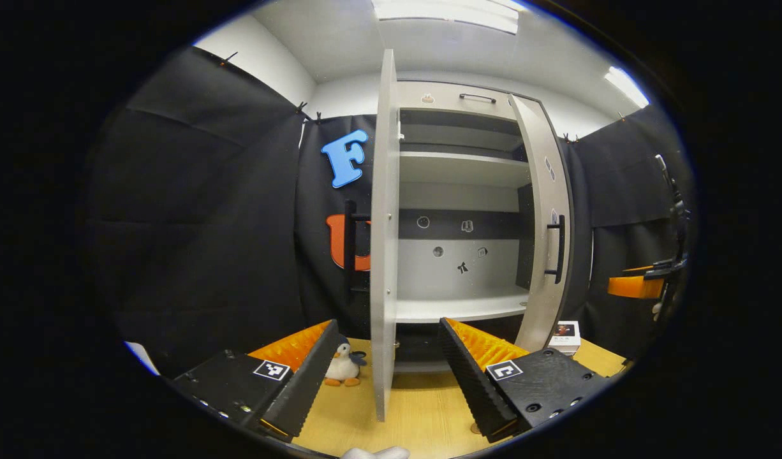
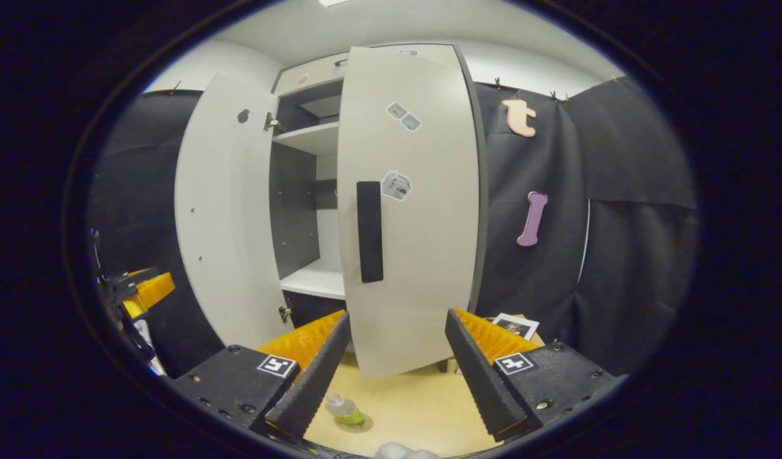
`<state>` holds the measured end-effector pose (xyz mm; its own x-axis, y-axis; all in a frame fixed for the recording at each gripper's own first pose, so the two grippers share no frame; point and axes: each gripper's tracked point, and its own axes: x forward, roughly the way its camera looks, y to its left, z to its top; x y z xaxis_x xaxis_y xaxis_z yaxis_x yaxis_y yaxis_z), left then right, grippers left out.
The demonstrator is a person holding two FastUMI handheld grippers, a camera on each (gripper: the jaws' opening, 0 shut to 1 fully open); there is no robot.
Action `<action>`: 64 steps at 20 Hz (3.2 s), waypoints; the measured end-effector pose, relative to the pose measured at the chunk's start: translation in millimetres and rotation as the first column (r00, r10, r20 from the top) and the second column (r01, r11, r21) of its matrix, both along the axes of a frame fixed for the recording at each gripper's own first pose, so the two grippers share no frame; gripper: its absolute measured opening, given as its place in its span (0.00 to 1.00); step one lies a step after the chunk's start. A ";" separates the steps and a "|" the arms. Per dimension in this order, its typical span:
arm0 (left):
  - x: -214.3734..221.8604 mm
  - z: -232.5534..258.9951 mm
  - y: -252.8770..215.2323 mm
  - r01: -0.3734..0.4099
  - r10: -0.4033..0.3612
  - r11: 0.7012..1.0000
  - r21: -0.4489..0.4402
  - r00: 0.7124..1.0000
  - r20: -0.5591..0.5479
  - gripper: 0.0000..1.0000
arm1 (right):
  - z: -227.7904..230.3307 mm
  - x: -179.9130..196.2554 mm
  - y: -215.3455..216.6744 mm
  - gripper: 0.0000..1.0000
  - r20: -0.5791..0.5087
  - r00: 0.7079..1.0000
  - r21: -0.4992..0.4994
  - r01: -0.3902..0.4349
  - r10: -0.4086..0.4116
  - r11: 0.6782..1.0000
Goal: Grasp the bottle in the cabinet with the left hand and place it on the coaster, then close the right door with the right hand and the left door with the left hand.
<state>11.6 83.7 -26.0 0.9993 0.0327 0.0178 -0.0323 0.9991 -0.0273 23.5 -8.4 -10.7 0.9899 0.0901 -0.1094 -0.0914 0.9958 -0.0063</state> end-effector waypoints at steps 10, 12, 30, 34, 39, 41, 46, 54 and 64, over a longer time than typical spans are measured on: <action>21.2 19.3 86.1 -0.103 0.103 0.994 0.023 0.995 0.016 0.95 | -16.5 -27.2 7.3 0.98 -0.032 0.999 -0.035 0.037 -0.038 0.999; 25.5 24.6 105.0 -0.139 0.139 0.990 0.030 0.990 0.023 0.95 | -15.8 -31.1 10.4 0.98 -0.039 0.999 -0.030 0.035 -0.036 0.999; 95.1 37.5 114.3 -0.134 0.133 0.991 0.023 0.991 0.027 0.99 | -17.2 -51.5 -0.4 0.94 -0.059 0.996 -0.030 0.064 -0.066 0.997; 95.6 38.4 113.1 -0.148 0.147 0.988 0.039 0.989 0.033 0.90 | -19.3 -52.4 -10.9 0.99 -0.068 0.995 -0.017 0.073 -0.074 0.997; 90.5 60.3 106.5 -0.159 0.152 0.985 0.064 0.983 0.104 0.93 | -14.7 -45.6 -21.7 0.98 -0.063 0.995 -0.017 0.075 -0.076 0.997; 90.1 59.4 104.9 -0.156 0.149 0.986 0.064 0.984 0.102 0.93 | -13.7 -43.5 -22.5 0.98 -0.059 0.996 -0.008 0.070 -0.071 0.997; 90.2 59.5 77.5 -0.114 0.109 0.992 0.058 0.991 0.083 0.93 | -17.1 -38.0 -21.3 0.98 -0.064 0.997 -0.006 0.044 -0.044 0.999; 95.1 59.3 24.1 -0.036 0.033 0.999 0.032 0.997 0.072 0.94 | -17.8 -35.3 -34.5 0.98 -0.067 0.997 0.013 0.043 -0.042 0.999; 98.1 45.0 -38.4 0.079 -0.080 0.997 0.019 0.997 0.025 0.95 | -5.5 -36.4 -53.4 0.94 -0.028 0.996 -0.007 0.088 -0.088 0.996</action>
<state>109.7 45.3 18.9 0.9980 -0.0473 0.0430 0.0477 0.9988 -0.0090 -12.9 -61.8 -16.2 0.9905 0.0017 -0.1373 -0.0032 0.9999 -0.0107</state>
